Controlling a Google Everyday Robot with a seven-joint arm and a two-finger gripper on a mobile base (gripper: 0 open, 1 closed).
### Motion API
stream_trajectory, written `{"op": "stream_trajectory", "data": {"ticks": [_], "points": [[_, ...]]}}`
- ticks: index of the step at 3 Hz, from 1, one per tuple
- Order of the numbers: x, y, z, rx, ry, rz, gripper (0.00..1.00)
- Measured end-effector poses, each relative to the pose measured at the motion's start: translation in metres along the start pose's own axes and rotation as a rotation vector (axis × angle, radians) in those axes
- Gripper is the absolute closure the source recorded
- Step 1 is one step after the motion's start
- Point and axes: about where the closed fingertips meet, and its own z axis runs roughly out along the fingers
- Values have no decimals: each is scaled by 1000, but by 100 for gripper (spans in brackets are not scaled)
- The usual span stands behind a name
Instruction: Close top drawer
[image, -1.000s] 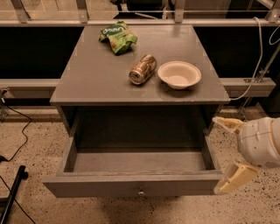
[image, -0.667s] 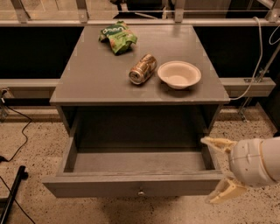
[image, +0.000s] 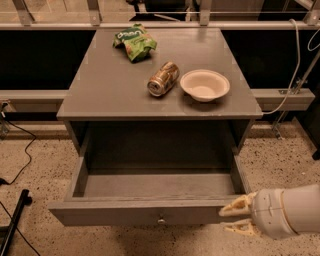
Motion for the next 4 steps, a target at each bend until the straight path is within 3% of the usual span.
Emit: {"op": "stream_trajectory", "data": {"ticks": [1,2,3,4], "points": [[14,12,22,-20,-23,11,85],[27,22,55,-25,-45,28,100],[37,22,86,9,-35,25,100],[30,-5,111,81,-45,9,100]]}}
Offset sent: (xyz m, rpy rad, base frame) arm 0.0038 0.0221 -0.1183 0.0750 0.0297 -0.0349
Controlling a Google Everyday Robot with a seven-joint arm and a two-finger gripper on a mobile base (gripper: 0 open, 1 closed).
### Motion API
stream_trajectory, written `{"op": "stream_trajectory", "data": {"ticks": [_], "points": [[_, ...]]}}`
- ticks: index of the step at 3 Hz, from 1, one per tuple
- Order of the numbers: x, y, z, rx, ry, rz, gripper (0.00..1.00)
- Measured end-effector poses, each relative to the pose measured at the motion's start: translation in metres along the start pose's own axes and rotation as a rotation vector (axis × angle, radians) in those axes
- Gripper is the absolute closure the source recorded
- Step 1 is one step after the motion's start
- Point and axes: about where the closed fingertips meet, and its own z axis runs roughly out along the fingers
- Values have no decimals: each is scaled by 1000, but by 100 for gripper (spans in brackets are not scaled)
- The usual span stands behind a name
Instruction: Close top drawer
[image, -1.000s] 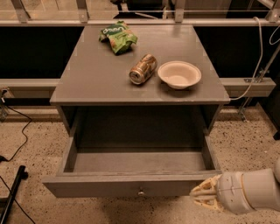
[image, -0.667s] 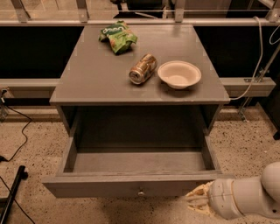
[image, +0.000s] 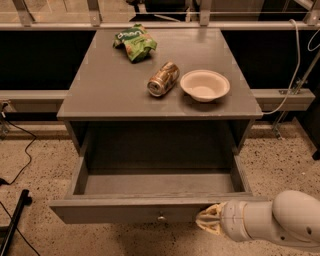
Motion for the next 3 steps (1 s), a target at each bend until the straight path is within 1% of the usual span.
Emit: {"op": "stream_trajectory", "data": {"ticks": [1,2,3], "points": [[0,0,1,0,0,-2,100],[8,-15,10,28,-6,-3,100],[23,-53,34,107,-57,-44,100]]}}
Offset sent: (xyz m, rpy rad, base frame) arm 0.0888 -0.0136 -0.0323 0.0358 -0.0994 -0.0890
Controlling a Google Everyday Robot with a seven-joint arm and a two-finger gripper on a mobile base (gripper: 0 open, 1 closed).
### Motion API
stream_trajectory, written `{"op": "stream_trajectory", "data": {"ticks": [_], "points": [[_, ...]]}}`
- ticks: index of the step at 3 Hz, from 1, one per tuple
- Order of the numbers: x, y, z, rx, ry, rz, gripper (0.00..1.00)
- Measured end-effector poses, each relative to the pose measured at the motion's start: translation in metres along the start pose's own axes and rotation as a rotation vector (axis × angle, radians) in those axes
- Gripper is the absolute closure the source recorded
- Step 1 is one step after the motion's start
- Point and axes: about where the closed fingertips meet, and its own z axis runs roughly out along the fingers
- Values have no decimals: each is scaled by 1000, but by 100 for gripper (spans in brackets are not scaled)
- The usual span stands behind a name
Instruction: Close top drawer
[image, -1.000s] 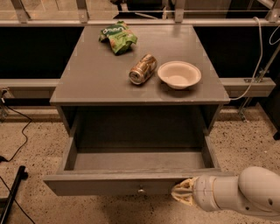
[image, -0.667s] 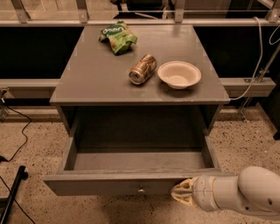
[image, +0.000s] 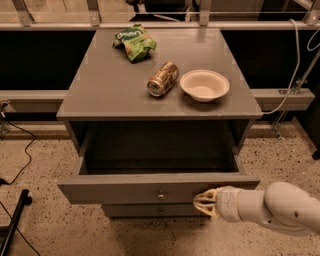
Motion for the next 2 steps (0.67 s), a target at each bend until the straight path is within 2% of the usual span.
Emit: {"op": "stream_trajectory", "data": {"ticks": [1,2], "points": [[12,-22,17,41,-21,-21,100],[22,-71,55,79,-52,-67,100]]}}
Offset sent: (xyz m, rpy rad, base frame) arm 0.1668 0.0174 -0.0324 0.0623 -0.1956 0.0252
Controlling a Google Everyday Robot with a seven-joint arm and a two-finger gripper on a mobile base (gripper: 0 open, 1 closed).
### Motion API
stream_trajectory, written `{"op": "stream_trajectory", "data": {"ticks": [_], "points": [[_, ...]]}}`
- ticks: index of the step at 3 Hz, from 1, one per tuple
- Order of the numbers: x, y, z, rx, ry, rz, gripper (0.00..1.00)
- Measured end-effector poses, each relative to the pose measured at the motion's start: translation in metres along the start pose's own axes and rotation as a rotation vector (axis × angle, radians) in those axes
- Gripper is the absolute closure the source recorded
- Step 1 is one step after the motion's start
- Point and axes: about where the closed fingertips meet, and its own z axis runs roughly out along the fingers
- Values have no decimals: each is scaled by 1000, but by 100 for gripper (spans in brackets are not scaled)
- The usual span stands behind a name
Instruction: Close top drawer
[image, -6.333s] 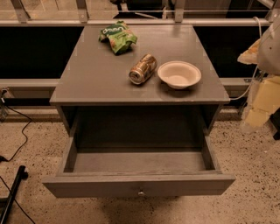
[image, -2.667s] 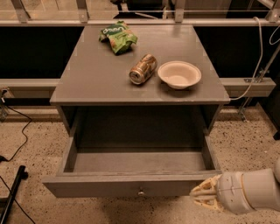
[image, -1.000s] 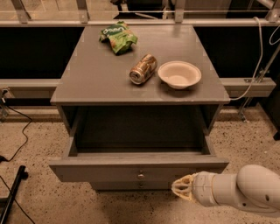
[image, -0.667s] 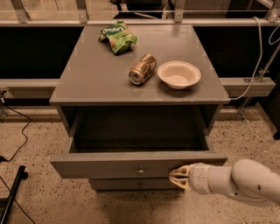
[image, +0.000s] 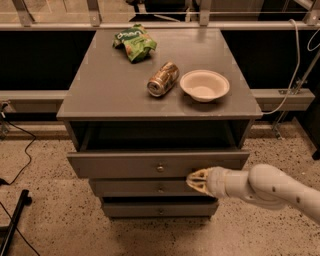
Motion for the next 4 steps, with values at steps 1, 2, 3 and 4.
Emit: {"op": "stream_trajectory", "data": {"ticks": [1,2,3,4], "points": [[4,-24,25,9,-14,-27,100],[4,-24,25,9,-14,-27,100],[-17,-23,38,-13,-88,-63,100],[-26,-4,24,-18,-130,-25,100]]}}
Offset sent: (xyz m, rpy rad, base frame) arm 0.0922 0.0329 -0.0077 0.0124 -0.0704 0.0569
